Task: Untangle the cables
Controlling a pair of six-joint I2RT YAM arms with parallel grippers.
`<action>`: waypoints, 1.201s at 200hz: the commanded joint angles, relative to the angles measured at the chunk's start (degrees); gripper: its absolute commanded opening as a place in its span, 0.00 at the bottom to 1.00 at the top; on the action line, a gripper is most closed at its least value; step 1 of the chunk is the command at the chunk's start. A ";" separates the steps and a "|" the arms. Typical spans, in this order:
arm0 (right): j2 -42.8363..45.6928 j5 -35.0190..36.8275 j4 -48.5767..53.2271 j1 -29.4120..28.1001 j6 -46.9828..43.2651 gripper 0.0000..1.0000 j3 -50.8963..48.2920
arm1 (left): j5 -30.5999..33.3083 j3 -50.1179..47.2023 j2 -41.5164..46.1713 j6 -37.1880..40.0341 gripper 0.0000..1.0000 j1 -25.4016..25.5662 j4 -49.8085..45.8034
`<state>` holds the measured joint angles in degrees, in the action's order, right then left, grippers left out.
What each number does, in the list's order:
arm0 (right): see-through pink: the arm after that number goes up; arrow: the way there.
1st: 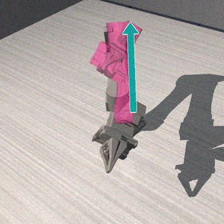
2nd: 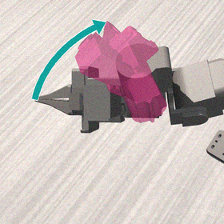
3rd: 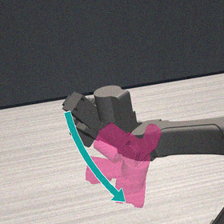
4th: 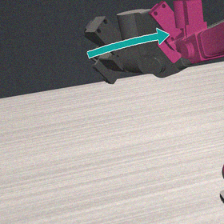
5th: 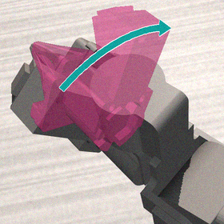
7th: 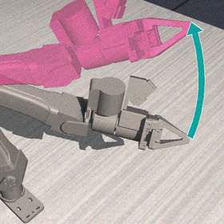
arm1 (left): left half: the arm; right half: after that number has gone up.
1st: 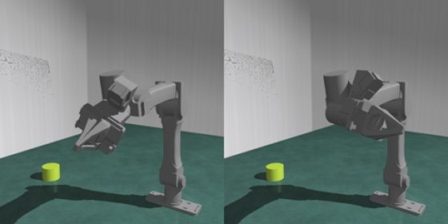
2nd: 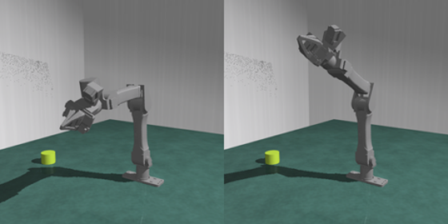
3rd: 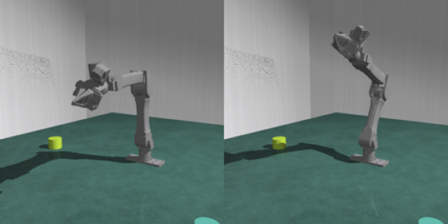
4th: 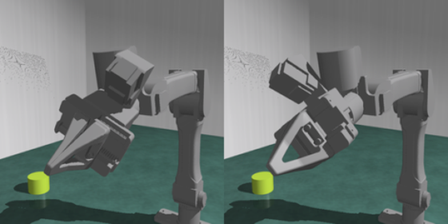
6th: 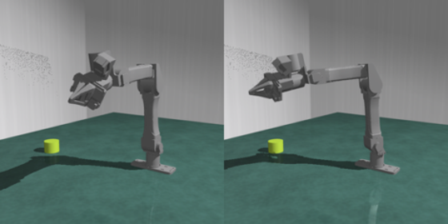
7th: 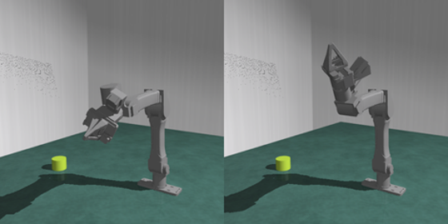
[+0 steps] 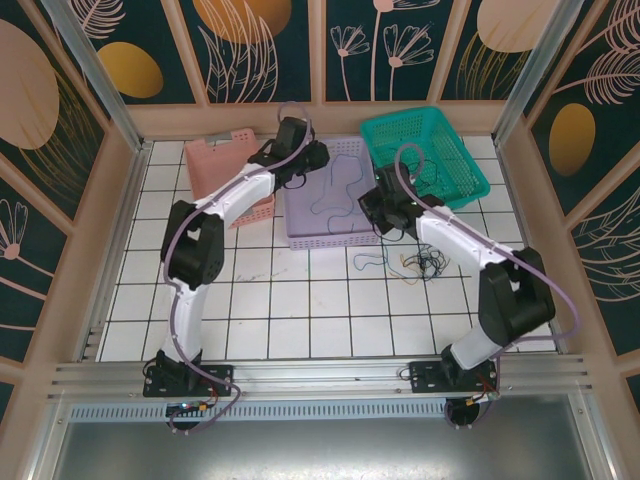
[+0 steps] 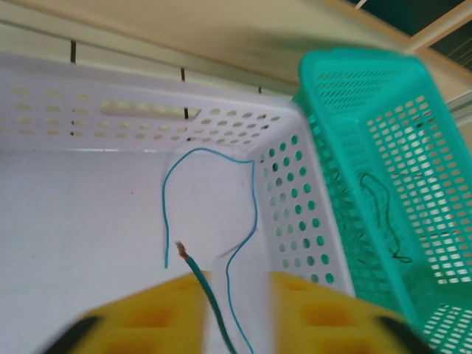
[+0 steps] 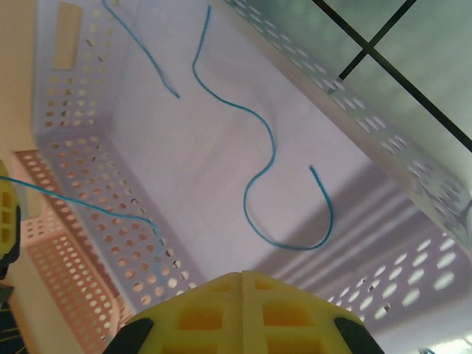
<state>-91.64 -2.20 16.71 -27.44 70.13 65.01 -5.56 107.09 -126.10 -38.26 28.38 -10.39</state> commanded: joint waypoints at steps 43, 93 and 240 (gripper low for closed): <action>-12.39 -0.58 3.88 0.66 -2.67 0.06 8.90 | 5.29 7.03 1.98 3.24 0.65 -0.52 -10.14; -8.14 0.18 7.93 1.87 -6.99 0.40 10.40 | 6.36 -3.39 14.47 0.56 0.64 -0.43 -9.22; 26.34 -2.68 13.44 2.74 -30.54 0.35 -19.34 | -3.01 -32.60 36.75 -7.96 0.56 6.01 -6.30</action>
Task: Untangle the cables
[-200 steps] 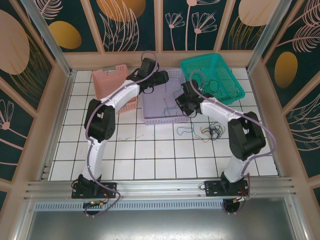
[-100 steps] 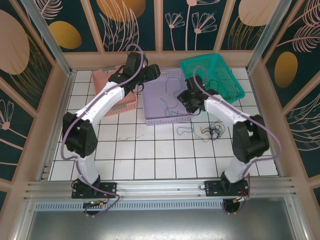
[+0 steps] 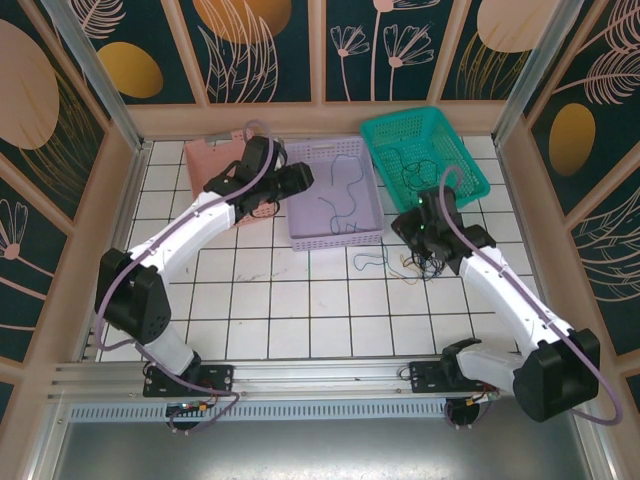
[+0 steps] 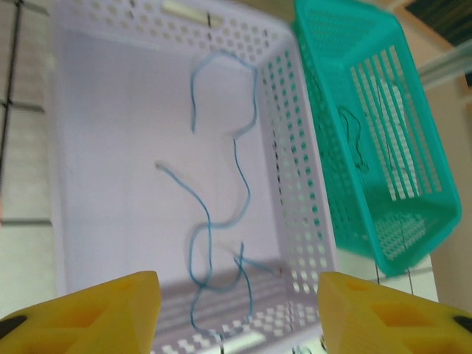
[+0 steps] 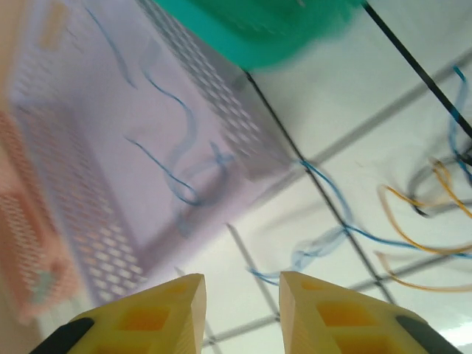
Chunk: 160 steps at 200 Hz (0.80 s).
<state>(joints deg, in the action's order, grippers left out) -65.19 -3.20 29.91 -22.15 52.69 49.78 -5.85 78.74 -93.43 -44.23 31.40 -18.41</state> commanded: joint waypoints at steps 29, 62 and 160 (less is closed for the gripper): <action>-2.72 0.91 -0.29 -4.42 -27.77 0.43 -5.94 | -3.82 -12.34 8.29 -2.64 0.53 4.37 3.76; -9.96 5.59 -1.05 -8.74 -37.23 0.51 -3.25 | -2.91 -15.88 11.23 -2.62 0.52 4.40 3.74; -26.03 10.69 -1.14 -11.49 -46.15 0.46 3.04 | -1.79 -17.73 15.17 -4.64 0.51 4.45 4.08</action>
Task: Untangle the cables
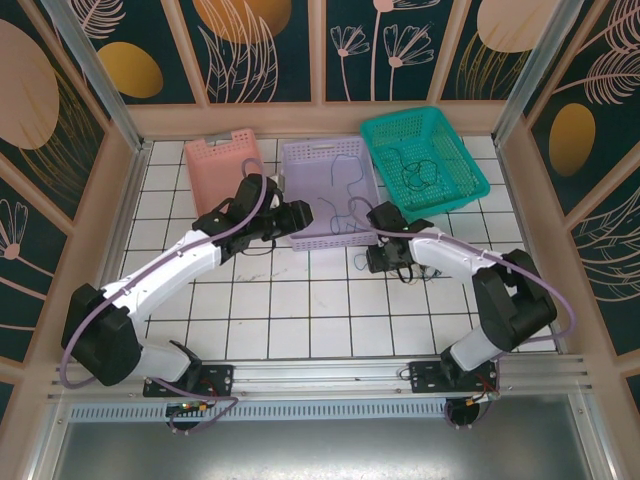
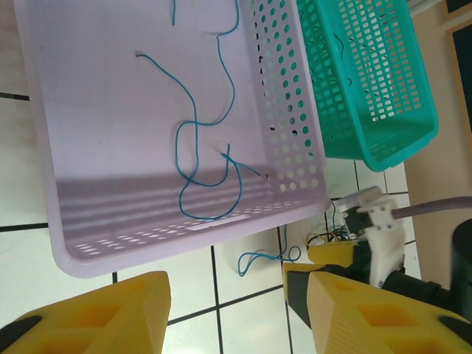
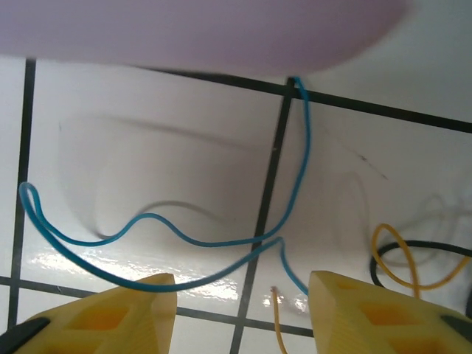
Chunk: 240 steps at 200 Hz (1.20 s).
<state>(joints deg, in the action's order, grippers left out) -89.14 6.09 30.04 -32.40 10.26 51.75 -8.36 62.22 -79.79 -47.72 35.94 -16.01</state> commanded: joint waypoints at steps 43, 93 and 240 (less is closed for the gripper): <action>-3.42 0.48 -4.77 -2.39 -5.03 0.33 1.54 | 0.32 -1.66 1.79 -1.85 0.51 -0.11 1.95; 0.16 5.99 -4.72 -4.11 -5.95 0.17 1.53 | -0.28 -1.48 1.83 -2.15 0.51 -0.17 1.86; -6.58 13.27 -6.12 -3.30 -9.25 0.45 3.00 | -1.83 -1.83 2.87 -2.37 0.50 -0.17 2.93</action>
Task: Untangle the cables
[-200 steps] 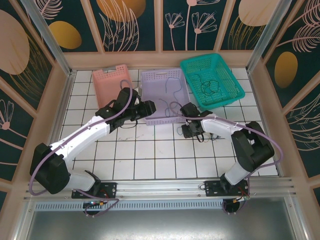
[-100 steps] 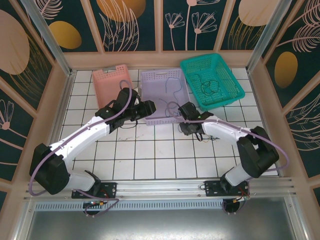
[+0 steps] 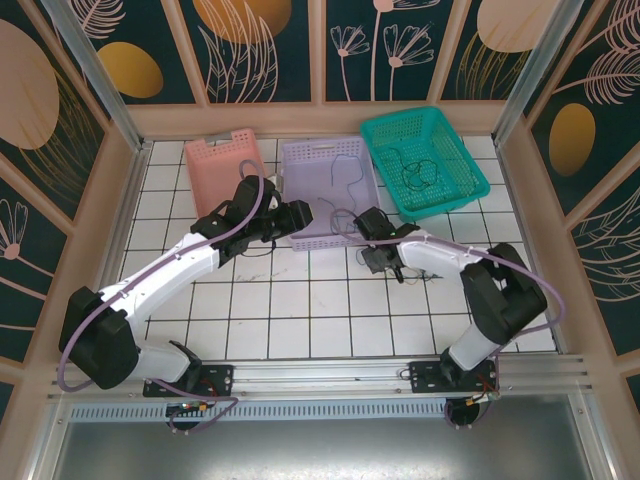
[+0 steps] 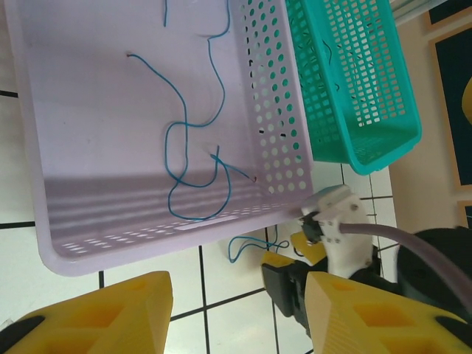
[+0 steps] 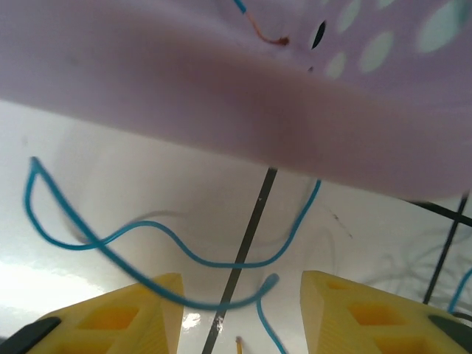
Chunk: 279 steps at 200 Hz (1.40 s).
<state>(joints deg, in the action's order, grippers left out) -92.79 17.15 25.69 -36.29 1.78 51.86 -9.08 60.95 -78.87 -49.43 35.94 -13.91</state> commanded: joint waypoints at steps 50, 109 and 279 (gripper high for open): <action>-7.00 0.18 -3.26 0.97 -2.05 0.24 5.54 | -0.98 -1.08 2.83 -0.84 0.50 -0.11 0.21; -0.74 -2.76 -2.35 0.01 0.03 0.00 4.40 | -1.27 -1.52 2.96 -0.98 0.50 -0.16 0.19; 27.27 -23.62 -0.62 10.01 15.77 0.00 10.31 | -5.13 -0.56 0.80 -1.02 0.48 -0.15 4.13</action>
<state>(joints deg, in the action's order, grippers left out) -70.91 -2.96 27.20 -29.80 12.53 58.24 -12.38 60.10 -77.45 -49.87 35.94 -12.12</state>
